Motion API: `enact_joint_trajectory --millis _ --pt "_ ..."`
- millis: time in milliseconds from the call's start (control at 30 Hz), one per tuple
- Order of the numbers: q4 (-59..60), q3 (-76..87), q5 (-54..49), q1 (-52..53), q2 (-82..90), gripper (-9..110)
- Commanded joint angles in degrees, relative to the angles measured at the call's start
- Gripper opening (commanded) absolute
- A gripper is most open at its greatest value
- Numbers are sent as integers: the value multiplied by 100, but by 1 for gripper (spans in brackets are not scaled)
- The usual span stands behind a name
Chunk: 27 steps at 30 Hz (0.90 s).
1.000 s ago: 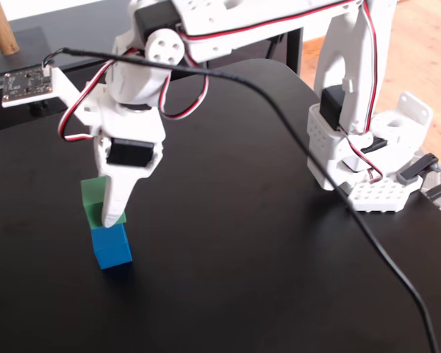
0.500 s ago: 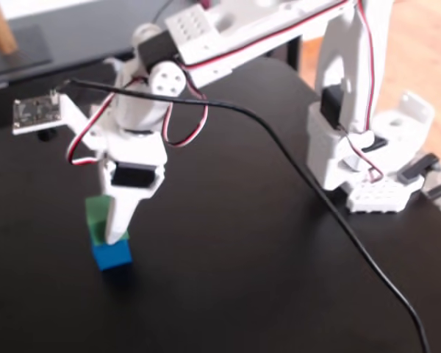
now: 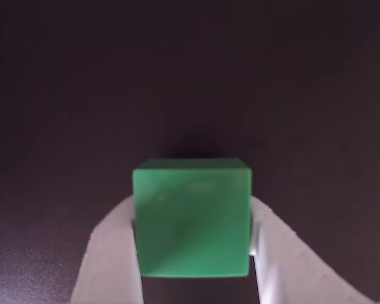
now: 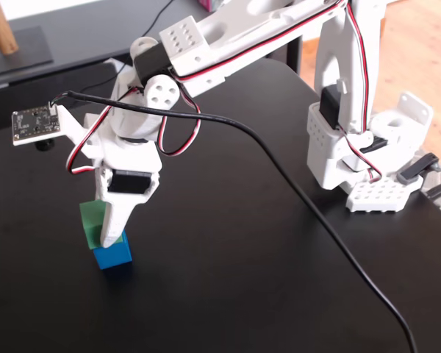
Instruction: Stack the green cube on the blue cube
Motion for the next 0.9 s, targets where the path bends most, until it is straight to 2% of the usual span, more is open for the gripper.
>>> enact_joint_trajectory --millis 0,200,267,367,433,867 --pt "-114 -149 -53 62 132 7" --pt "-167 -88 -114 88 158 11" --pt "-272 -18 -123 105 185 18" --pt "-448 114 -193 132 211 35" --pt "-686 229 -158 158 237 41" --pt "-896 237 -132 255 360 42"
